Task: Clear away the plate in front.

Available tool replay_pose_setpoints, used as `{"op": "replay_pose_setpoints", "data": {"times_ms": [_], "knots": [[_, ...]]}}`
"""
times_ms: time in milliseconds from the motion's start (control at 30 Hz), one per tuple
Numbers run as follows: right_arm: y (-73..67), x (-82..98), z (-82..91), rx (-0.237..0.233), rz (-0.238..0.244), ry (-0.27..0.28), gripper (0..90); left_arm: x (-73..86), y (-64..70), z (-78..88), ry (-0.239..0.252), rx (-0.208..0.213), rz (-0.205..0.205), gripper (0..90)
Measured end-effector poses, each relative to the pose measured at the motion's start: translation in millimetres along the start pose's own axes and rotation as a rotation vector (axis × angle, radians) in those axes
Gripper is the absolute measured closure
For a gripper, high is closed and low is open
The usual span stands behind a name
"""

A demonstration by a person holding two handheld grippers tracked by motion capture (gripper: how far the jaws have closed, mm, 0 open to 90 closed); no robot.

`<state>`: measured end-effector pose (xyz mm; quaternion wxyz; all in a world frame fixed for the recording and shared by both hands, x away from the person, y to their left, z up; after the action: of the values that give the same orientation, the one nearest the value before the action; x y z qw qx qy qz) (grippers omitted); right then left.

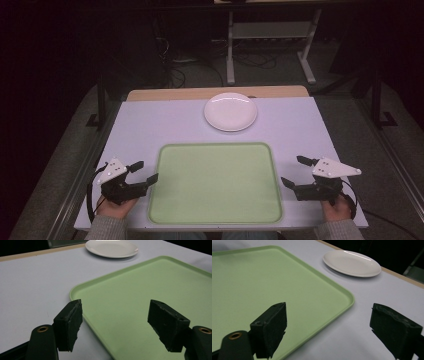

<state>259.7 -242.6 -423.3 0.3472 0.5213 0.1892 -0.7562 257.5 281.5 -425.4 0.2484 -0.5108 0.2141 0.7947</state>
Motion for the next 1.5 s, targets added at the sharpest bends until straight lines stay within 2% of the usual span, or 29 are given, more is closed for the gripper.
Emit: {"op": "replay_pose_setpoints", "data": {"times_ms": [400, 1500], "knots": [[-0.4, 0.2, -0.5, -0.002, 0.003, -0.003, 13.2, 2.0, -1.3, -1.6, -0.006, -0.005, 0.015, 27.3], [-1.6, -0.2, -0.2, -0.011, 0.004, -0.001, 13.2, 1.9, 1.7, -8.9, -0.021, 0.003, 0.014, 27.3]]}}
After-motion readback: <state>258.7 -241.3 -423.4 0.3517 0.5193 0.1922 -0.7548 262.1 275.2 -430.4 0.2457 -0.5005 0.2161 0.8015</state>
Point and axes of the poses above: each handheld gripper's, and its own axes: z roughly backward along the jaws, x roughly out of its underside, y roughly to its right, the point moved 2 cm from there along -z, roughly forward along the jaws, and after that the axes turned 5 degrees about y, right-handed, at the moved point
